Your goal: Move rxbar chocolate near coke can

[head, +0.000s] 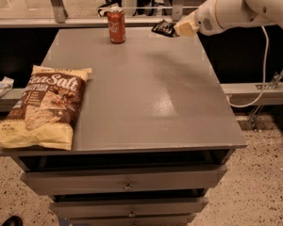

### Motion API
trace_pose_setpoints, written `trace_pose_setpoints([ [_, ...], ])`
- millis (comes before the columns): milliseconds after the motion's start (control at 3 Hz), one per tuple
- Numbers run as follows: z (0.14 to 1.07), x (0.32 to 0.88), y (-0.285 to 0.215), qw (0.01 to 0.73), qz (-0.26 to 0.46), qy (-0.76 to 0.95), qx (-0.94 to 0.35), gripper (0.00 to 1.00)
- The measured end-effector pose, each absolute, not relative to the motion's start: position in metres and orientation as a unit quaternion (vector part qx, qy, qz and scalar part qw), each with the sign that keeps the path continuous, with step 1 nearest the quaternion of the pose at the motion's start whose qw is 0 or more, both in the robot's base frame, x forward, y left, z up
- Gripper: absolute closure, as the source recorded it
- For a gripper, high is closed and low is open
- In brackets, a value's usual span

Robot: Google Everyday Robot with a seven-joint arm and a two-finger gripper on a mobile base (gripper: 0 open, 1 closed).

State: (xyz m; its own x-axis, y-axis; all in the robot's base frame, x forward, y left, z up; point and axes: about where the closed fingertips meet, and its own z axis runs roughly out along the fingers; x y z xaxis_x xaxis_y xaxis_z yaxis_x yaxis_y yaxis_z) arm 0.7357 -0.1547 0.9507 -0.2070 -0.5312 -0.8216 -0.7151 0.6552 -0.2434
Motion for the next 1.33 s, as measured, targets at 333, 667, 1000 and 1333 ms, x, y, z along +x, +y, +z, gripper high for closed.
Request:
trace_pose_setpoints([
  [333, 0.94, 0.767, -0.128, 0.485, 0.112, 0.766, -0.406, 1.0],
  [667, 0.906, 0.792, -0.089, 0.459, 0.135, 0.771, -0.42, 0.98],
  [1000, 0.889, 0.802, -0.066, 0.44, 0.148, 0.773, -0.432, 0.75],
  [1333, 0.878, 0.806, -0.049, 0.426, 0.16, 0.773, -0.442, 0.53],
])
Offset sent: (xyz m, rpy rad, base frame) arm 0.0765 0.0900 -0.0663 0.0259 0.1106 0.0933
